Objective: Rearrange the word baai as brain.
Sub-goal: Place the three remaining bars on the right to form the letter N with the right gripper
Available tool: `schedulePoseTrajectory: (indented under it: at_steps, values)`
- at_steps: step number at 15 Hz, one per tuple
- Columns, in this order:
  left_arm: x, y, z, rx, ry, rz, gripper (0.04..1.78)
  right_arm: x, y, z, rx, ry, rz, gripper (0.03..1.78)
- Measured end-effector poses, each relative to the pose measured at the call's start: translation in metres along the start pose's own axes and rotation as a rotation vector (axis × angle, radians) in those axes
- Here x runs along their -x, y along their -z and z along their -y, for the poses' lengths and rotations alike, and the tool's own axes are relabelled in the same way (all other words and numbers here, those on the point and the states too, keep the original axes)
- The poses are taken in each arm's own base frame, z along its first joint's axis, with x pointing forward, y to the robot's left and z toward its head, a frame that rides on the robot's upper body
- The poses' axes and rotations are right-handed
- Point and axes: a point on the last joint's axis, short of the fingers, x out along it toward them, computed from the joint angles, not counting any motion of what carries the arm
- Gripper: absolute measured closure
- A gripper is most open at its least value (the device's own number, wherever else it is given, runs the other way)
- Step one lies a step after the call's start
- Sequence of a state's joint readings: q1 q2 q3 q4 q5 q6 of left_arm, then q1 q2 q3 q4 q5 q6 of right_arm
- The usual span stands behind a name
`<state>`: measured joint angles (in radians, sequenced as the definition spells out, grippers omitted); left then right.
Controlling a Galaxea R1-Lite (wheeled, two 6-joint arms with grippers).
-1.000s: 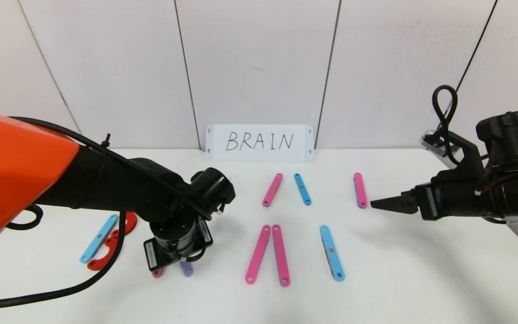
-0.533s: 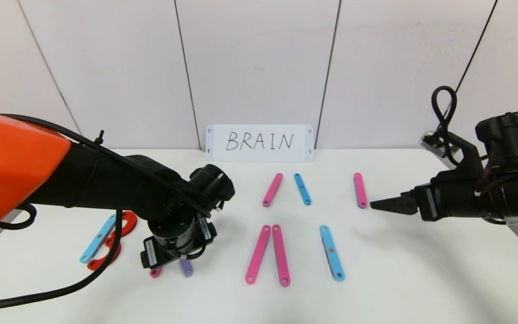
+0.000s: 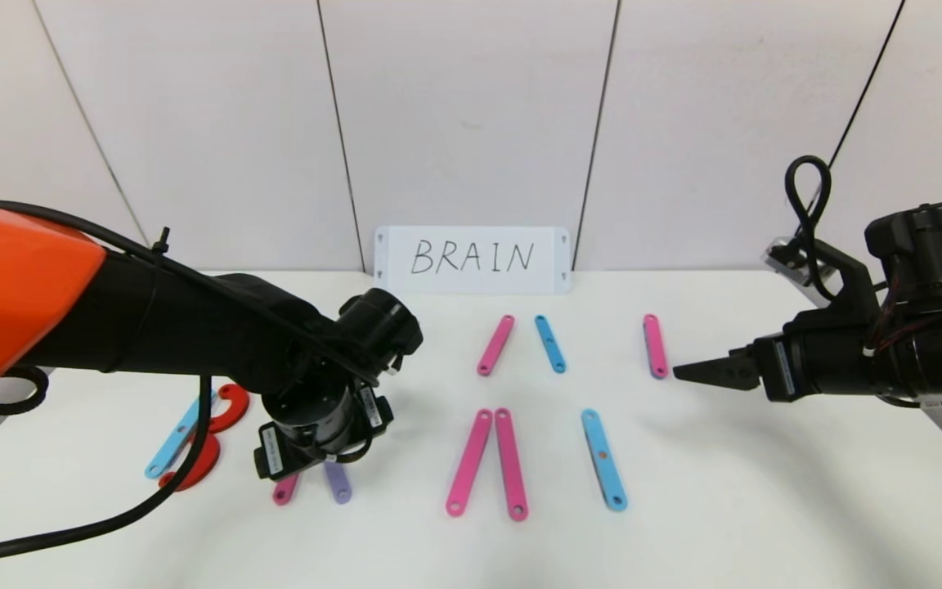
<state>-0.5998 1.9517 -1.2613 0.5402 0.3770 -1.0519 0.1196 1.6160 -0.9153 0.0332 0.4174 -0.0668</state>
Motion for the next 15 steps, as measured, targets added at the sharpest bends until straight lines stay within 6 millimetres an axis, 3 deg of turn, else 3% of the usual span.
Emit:
schedulePoseTrajectory:
  at_steps: [5,10,15]
  values:
    - [0.005,-0.031,-0.011,-0.059,0.109,0.021,0.08,-0.001,0.0,-0.002,0.004,0.006,-0.003,0.07]
    - [0.032,-0.061,-0.036,-0.238,0.326,-0.021,0.08,-0.001,-0.002,-0.003,0.009,0.02,0.001,0.07]
    - [0.058,-0.09,-0.064,-0.47,0.567,0.05,0.08,-0.003,-0.006,-0.004,0.035,0.034,0.059,0.07]
